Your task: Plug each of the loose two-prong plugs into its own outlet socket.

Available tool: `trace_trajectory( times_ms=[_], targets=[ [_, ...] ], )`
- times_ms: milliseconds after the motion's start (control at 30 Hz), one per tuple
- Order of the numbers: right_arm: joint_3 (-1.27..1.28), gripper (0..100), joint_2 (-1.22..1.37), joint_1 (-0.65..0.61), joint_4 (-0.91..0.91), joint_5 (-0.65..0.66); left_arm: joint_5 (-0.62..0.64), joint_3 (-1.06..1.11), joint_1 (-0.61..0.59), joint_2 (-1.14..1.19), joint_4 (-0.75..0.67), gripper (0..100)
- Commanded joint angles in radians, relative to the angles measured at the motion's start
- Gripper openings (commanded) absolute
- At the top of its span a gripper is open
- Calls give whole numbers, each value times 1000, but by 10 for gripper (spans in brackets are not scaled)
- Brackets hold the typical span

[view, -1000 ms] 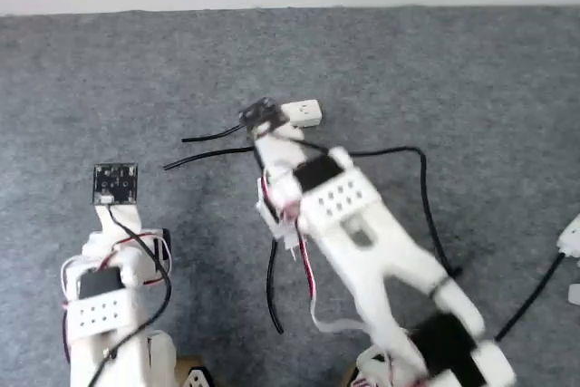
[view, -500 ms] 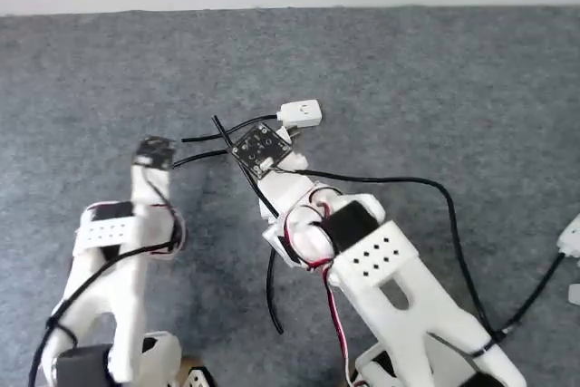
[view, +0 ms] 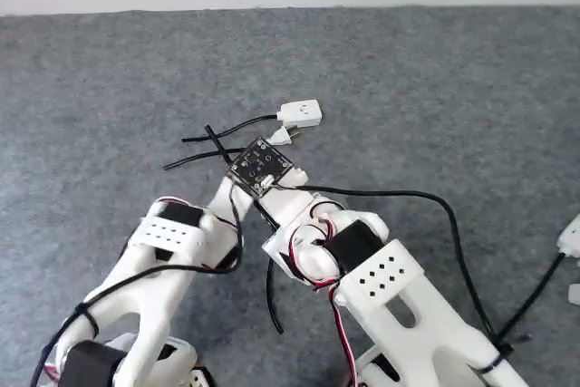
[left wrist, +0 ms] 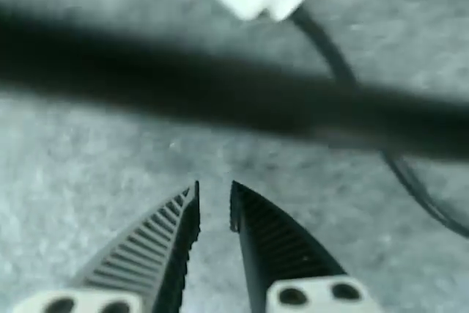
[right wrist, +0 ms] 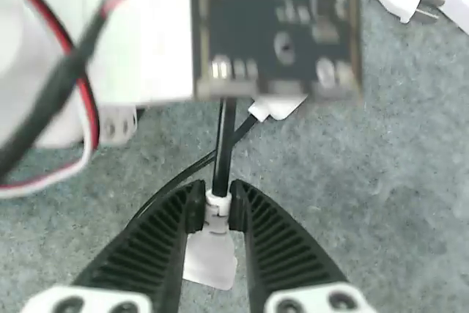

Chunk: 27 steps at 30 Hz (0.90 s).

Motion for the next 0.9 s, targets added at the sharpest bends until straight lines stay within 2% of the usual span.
trace_trajectory(
  times_ms=[0, 267, 433, 633, 767, 867],
  targets=[
    [-12, 8, -38, -1, -2, 14, -12, -25, 55, -120, 8, 62],
    [-18, 8, -111, 1, 51, 15, -34, 111, 97, -417, -32, 64],
    [2, 8, -163, 39, 42, 2, 135, 142, 5, -460, -140, 65],
    [5, 8, -229, 120, 28, -61, 292, 74, -87, -253, -218, 66],
    [20, 8, -292, 117, 28, -68, 288, -79, -106, 3, -190, 66],
    [54, 8, -351, 101, 19, -58, 186, -185, -114, 150, -153, 64]
  ],
)
